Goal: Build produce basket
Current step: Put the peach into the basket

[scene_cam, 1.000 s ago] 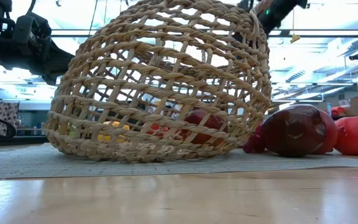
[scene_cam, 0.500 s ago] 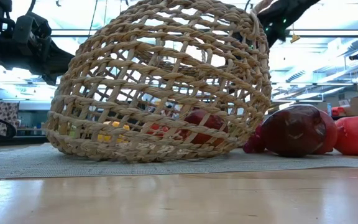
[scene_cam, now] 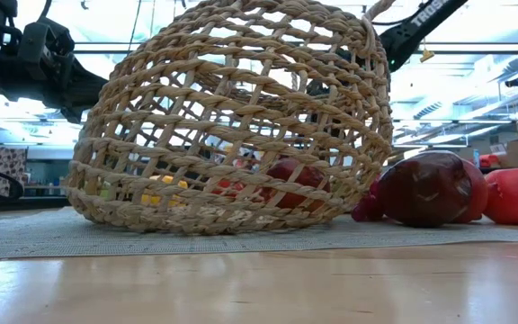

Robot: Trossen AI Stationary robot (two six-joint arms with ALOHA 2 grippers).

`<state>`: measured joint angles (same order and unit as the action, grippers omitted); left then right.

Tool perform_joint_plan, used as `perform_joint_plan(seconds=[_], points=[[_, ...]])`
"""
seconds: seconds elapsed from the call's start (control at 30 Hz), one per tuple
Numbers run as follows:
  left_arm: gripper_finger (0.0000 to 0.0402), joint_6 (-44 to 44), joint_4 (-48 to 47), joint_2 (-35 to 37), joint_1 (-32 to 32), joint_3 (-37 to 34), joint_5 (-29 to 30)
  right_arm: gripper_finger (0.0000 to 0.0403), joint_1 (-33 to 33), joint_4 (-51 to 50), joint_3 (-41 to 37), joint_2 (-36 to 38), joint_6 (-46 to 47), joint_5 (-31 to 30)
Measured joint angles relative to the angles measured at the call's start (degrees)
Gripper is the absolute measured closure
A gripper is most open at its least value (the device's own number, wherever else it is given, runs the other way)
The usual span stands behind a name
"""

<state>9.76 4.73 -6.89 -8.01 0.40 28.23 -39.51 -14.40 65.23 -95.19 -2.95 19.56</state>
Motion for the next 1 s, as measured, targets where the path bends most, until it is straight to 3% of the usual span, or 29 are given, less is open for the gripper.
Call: perform_joint_plan(seconds=[0.2,0.43,0.77,1.0], points=[[0.0367,-0.02,-0.01,0.0,0.01,0.02,-0.01,0.0025,0.09,0.58,3.9,-5.93,-3.07,0.51],[0.0362,-0.02,0.0,-0.01,-0.01,0.0,0.0,0.0025,0.61,8.16,6.06,-12.01,-4.3,8.65],[0.0368,-0.02,0.0,0.02,0.01,0.02,0.0,0.0025,3.68,11.85,6.12,-12.51,-3.12,8.6],[0.0361,-0.02,0.0,0.0,0.0,0.02,0.0,0.0025,5.65,15.61,6.1,-12.51,-2.61,5.29]])
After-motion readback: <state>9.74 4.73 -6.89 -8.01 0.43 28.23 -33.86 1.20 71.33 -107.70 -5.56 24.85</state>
